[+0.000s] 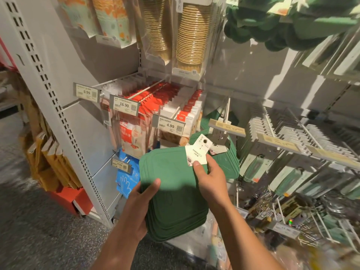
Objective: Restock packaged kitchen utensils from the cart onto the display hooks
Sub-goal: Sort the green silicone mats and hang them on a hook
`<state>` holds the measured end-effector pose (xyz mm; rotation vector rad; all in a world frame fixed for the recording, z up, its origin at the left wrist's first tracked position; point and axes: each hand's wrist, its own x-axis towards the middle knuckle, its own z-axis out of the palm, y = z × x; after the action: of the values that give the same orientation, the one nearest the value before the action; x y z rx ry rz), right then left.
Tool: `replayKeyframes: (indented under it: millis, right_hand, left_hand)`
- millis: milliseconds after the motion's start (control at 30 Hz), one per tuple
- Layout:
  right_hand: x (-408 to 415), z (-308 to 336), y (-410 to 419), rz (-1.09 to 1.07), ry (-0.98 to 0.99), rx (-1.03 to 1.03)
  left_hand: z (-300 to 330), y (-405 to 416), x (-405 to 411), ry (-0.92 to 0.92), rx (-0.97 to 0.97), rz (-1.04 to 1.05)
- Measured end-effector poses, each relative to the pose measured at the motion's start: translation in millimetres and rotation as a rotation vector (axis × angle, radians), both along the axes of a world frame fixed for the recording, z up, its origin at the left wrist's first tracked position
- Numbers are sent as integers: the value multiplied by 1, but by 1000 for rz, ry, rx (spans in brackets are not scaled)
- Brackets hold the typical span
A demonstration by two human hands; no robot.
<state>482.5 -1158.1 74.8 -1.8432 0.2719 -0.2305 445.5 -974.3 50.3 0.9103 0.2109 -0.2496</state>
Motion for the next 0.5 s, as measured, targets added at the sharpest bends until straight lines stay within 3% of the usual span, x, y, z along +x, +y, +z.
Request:
replayKeyframes:
  millis: [133, 300, 500]
  right_hand:
    - [1, -6, -2, -92, -37, 158]
    - [-1, -6, -7, -113, -46, 136]
    - [-5, -15, -9, -135, -103, 263]
  left_hand:
    - [1, 3, -1, 25, -28, 18]
    - [5, 5, -5, -1, -2, 31]
    - [8, 5, -8, -17, -19, 9]
